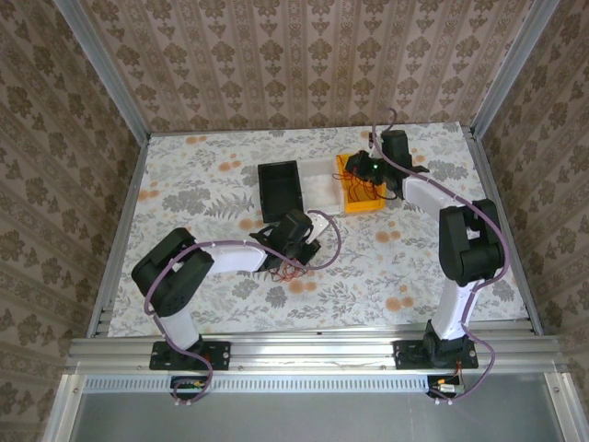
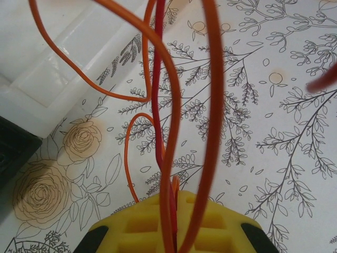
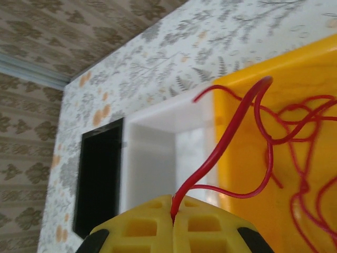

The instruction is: Untangle the cables

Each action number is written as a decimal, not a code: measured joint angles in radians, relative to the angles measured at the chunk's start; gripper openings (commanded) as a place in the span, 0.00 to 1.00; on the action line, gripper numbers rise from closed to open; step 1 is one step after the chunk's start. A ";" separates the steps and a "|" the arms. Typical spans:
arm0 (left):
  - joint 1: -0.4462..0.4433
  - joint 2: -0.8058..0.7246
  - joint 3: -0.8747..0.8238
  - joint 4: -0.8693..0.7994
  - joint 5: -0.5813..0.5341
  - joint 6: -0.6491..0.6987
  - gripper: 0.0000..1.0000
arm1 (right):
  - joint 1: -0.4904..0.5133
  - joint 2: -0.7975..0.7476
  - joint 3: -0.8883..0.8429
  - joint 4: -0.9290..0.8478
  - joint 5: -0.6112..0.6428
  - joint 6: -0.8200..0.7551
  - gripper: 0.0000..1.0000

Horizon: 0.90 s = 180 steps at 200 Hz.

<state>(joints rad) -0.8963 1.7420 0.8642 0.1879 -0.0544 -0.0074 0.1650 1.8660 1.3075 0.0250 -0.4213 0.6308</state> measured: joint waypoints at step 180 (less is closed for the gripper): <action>0.000 0.018 0.000 0.000 -0.007 0.000 0.00 | 0.040 0.179 0.201 -0.301 0.327 -0.156 0.09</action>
<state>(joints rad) -0.8963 1.7599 0.8642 0.1875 -0.0612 -0.0078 0.2050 2.0445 1.5085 -0.2756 -0.0948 0.4747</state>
